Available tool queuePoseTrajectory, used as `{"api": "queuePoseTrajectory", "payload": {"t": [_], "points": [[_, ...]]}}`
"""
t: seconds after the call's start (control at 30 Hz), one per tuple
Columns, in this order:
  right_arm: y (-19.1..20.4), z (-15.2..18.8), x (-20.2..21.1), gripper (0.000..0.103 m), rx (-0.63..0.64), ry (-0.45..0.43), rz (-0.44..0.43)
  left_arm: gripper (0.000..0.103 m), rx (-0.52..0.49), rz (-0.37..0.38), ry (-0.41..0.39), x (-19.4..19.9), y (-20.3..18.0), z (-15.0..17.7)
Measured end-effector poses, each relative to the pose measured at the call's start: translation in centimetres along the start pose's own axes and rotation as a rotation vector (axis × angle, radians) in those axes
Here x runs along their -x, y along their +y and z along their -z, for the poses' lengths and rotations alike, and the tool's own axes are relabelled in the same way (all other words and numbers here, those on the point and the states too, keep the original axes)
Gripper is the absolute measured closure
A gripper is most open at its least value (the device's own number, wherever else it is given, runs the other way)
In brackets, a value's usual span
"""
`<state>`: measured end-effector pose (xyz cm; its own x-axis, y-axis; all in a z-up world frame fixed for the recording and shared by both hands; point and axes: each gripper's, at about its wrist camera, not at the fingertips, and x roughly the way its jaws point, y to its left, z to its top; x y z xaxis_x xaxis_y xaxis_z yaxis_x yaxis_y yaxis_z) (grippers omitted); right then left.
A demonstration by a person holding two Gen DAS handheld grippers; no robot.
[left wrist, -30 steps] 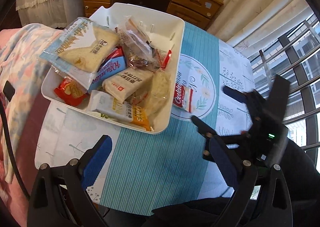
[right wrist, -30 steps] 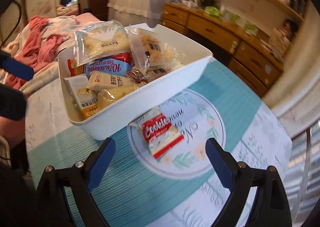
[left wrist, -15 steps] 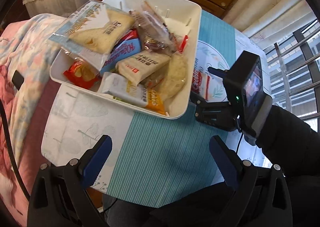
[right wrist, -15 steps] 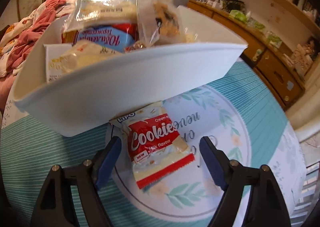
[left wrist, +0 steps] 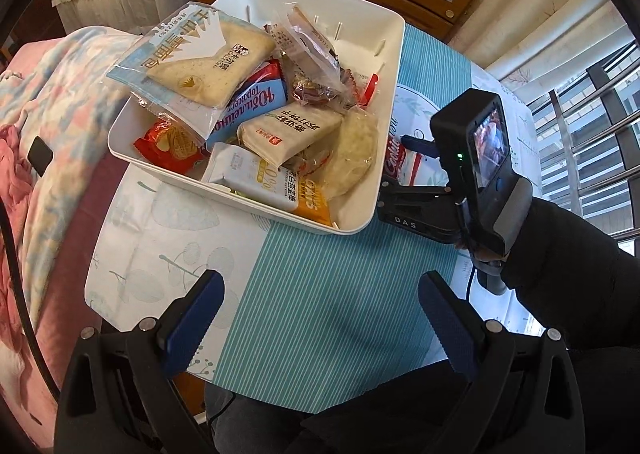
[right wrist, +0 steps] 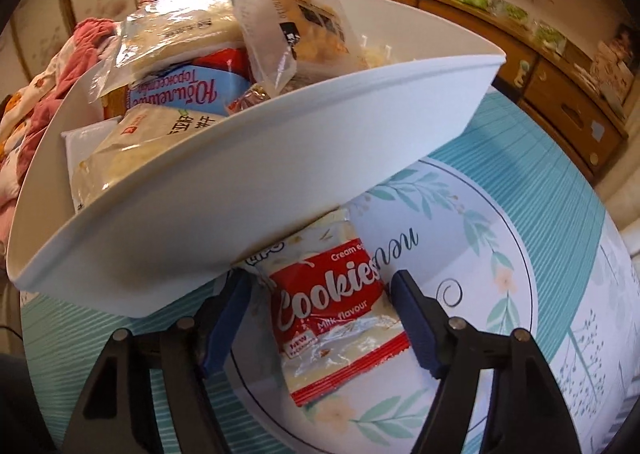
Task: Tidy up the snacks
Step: 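Close the right tool on the red Cookies packet, then lift the Cookies packet with the right tool and carry it over the tray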
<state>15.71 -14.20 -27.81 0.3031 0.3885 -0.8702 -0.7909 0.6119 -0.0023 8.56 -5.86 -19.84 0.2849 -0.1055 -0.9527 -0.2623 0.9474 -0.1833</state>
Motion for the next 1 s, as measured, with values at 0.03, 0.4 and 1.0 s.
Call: {"api": "queuePoseTrajectory", "payload": {"t": [0.03, 0.4, 1.0], "points": [[0.0, -0.1, 0.0, 0.038, -0.009, 0.008, 0.004, 0.006, 0.0, 0.001, -0.004, 0.1, 0.0, 0.1], [1.7, 1.8, 2.0, 0.052, -0.179, 0.155, 0.049, 0.006, 0.01, -0.008, -0.075, 2.4, 1.3, 1.5], [0.1, 2.3, 11.5, 0.052, -0.855, 0.13, -0.097, 0.006, -0.143, 0.063, -0.204, 6.5, 3.4, 0.4]]}}
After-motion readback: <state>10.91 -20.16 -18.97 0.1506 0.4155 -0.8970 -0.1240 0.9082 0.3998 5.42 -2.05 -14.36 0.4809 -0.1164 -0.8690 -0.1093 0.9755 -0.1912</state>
